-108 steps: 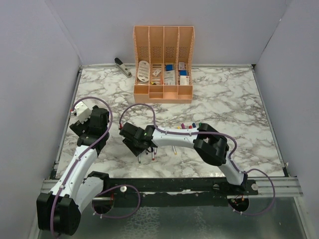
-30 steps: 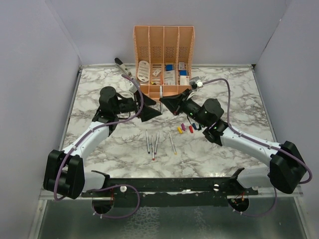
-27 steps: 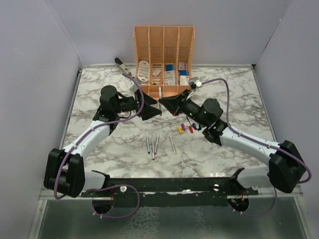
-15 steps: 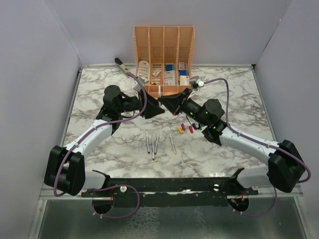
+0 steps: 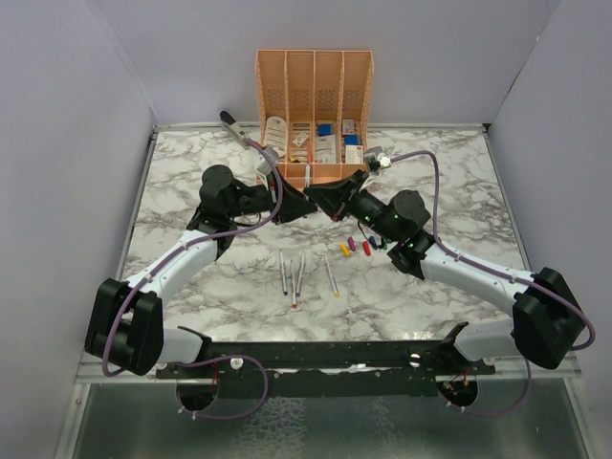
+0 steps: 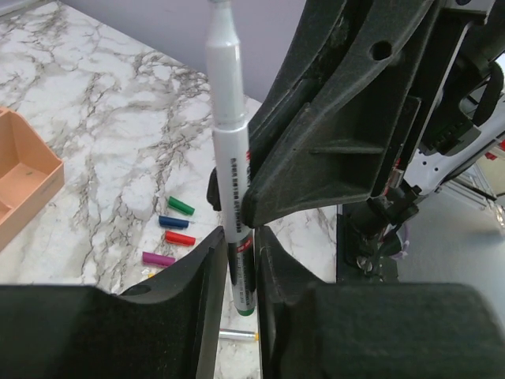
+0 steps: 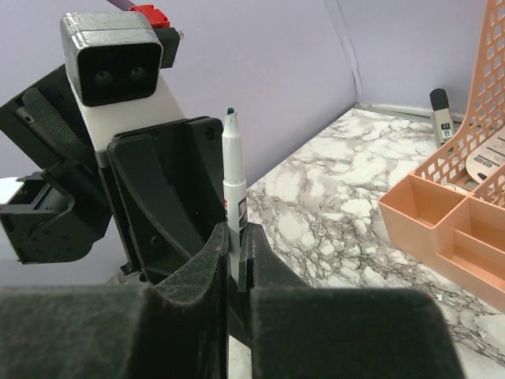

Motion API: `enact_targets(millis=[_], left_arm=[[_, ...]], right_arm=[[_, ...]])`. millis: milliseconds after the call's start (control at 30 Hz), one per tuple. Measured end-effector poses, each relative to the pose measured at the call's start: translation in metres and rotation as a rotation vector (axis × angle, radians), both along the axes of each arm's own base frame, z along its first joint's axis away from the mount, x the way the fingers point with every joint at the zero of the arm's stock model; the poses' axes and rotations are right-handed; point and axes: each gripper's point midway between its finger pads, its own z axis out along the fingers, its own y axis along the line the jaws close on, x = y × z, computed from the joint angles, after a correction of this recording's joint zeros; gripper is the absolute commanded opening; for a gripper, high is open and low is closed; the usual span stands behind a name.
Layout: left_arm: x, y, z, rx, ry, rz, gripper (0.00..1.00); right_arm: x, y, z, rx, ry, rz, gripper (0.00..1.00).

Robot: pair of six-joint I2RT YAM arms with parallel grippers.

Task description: Insert the pens into the pen caps

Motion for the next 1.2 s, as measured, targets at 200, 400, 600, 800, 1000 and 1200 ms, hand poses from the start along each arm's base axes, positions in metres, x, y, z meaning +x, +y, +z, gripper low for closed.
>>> enact_targets(millis=[200, 400, 600, 800, 1000, 1200], left_arm=[[-0.002, -0.003, -0.001, -0.006, 0.016, -0.017, 0.00], [-0.001, -0.004, -0.003, -0.004, 0.020, -0.020, 0.00], [0.007, -0.002, -0.010, -0.003, 0.033, 0.037, 0.00], [0.019, 0.004, -0.026, 0.017, 0.086, 0.124, 0.00], [0.028, 0.010, -0.052, 0.113, 0.165, 0.182, 0.00], [0.031, 0.014, -0.063, 0.186, 0.186, 0.199, 0.00]], right_arm=[[0.004, -0.003, -0.003, -0.008, 0.000, -0.023, 0.01], [0.005, -0.004, -0.006, -0.023, -0.007, -0.032, 0.21], [0.000, -0.014, 0.003, -0.061, -0.051, -0.059, 0.47], [0.000, -0.057, 0.040, -0.033, -0.088, -0.242, 0.52], [0.051, -0.102, 0.031, -0.178, 0.143, -0.592, 0.44], [0.099, -0.166, -0.089, -0.492, 0.507, -0.776, 0.35]])
